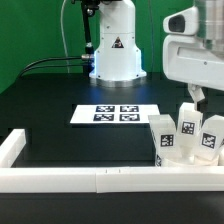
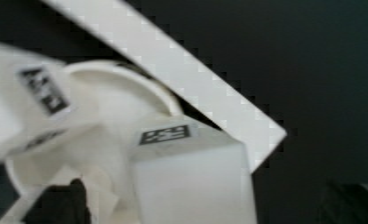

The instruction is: Assemble stool

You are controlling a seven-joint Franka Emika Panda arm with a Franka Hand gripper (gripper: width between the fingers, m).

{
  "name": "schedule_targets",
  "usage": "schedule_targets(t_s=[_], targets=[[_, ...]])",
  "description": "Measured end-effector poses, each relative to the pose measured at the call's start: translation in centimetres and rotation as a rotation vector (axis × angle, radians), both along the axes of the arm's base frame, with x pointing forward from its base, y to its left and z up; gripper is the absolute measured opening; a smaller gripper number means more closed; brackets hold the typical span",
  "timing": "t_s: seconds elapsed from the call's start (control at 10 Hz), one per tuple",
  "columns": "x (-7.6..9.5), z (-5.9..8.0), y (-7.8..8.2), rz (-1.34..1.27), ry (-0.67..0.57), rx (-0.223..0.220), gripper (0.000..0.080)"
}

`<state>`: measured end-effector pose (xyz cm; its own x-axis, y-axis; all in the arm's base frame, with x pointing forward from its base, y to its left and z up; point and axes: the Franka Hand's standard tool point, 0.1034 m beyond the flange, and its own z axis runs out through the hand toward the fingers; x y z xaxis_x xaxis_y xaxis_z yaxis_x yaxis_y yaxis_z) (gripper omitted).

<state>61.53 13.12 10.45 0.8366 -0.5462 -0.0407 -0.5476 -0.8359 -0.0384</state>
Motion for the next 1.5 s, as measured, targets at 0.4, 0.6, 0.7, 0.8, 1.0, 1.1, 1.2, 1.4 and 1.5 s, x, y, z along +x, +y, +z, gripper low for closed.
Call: schedule_targets(t_s=[0.4, 0.6, 0.7, 0.8, 1.0, 1.1, 1.2, 1.4, 1.5], targets=[[-0.4, -0.7, -0.4, 0.428, 0.002, -0.027, 0.0649], [-0.2, -0.7, -0.5, 0.646, -0.015, -0.055, 0.0649], [-0.3, -0.8, 0.4, 0.818, -0.043, -0.083, 0.0649], [-0.6, -1.0, 1.1, 1.006, -0.053, -0.091, 0.0649], [-0.7, -1.6, 0.4, 1.196, -0.037, -0.097, 0.0649], [-0.7, -2.2, -0.5, 1.267, -0.028, -0.093, 0.0649], [-0.5, -2.3, -0.9, 1.272, -0.033, -0.098, 0.0649], [-0.5, -2.4, -1.0, 1.252, -0.037, -0.101, 0.0621], [-0.5, -2.4, -1.0, 1.226, -0.037, -0.101, 0.0621]])
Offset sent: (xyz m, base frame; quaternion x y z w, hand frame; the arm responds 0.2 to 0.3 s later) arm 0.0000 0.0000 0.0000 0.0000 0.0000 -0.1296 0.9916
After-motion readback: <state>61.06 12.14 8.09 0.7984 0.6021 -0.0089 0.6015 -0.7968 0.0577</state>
